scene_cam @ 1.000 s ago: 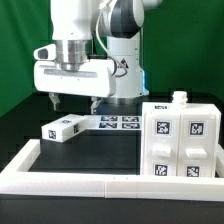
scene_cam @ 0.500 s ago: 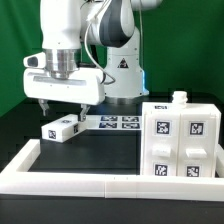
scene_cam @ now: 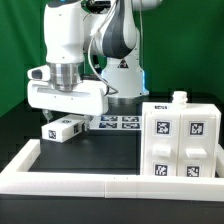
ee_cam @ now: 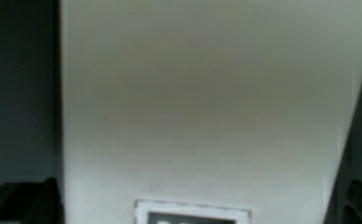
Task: Assemble cabinet
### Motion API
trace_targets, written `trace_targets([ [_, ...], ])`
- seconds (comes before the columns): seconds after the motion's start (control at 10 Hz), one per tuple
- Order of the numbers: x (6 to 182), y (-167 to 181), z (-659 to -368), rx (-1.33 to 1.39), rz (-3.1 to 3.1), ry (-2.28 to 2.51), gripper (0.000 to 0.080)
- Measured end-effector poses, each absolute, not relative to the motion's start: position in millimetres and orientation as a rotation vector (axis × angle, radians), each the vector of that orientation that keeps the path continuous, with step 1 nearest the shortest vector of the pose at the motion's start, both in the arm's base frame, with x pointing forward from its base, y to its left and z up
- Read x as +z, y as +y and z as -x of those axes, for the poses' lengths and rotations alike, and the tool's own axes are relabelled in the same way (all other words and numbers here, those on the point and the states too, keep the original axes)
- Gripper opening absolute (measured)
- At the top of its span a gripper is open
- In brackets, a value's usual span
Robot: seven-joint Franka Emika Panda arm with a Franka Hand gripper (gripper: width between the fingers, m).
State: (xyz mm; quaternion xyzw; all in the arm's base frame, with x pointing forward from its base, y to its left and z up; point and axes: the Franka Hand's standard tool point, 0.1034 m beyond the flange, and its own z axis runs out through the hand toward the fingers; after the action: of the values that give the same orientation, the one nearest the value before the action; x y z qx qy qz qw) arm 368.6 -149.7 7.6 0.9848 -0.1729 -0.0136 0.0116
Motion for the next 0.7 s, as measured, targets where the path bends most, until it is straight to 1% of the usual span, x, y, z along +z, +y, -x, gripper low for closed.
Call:
trace_targets([
  [0.2, 6.6, -139.6, -369.9, -0.048, -3.08, -0.516, 0.0786],
  [0.3, 6.6, -136.9, -370.9, -0.048, -3.082, -0.505, 0.062],
  [0.4, 7.1, -133.2, -372.7, -0.047, -3.084, -0.493, 0.0554],
  [0.5, 10.5, -124.6, -377.0, -0.047, -3.091, -0.472, 0.0554],
  [0.6, 18.1, -112.9, -383.8, -0.041, -3.1, -0.454, 0.0554],
  [0.7, 31.0, -97.2, -391.5, -0.043, -3.115, -0.44, 0.0554],
])
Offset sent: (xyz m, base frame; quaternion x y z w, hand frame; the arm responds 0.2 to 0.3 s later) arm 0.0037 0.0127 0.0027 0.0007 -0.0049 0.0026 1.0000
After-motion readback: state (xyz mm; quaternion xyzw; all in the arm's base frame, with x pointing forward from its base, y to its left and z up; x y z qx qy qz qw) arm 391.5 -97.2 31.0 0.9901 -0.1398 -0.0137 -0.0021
